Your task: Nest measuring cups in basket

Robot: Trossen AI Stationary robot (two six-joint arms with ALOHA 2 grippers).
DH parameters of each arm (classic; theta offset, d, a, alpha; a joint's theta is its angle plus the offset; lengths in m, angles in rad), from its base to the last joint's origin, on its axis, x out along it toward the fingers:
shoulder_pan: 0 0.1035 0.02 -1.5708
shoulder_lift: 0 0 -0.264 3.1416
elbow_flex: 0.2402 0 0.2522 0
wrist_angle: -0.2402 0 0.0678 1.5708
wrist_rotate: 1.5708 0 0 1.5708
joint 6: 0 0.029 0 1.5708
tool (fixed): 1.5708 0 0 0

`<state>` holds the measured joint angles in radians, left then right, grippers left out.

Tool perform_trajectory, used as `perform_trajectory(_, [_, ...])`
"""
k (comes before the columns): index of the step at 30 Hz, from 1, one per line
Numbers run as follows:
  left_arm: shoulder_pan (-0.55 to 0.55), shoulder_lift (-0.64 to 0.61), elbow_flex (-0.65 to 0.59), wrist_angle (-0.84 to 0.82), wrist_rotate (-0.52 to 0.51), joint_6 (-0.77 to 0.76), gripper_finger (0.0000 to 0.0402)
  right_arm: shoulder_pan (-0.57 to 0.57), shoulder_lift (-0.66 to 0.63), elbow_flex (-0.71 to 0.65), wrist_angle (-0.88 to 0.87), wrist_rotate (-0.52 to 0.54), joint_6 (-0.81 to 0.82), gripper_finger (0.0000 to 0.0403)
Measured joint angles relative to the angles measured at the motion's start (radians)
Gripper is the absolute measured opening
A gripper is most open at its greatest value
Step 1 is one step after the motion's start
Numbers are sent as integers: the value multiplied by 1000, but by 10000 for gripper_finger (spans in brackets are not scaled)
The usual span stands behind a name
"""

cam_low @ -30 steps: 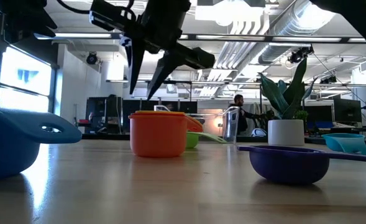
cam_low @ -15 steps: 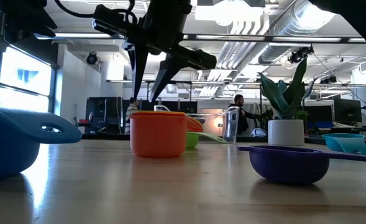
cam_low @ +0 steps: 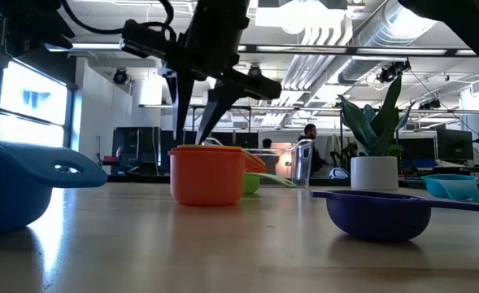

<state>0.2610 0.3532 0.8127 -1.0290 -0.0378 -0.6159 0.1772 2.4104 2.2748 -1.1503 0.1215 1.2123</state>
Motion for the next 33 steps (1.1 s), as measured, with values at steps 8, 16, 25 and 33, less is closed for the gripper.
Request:
perform_trajectory(8, [0, 0, 0, 0, 0, 0, 90, 0, 21, 0, 10, -14, 1, 110])
perform_trajectory(16, [0, 0, 0, 0, 0, 0, 90, 0, 33, 1, 17, -25, -5, 110])
perform_trajectory(25, [0, 0, 0, 0, 0, 0, 90, 0, 34, 1, 15, -40, -5, 68])
perform_trajectory(33, [0, 0, 0, 0, 0, 0, 90, 0, 34, 1, 15, -40, -9, 15])
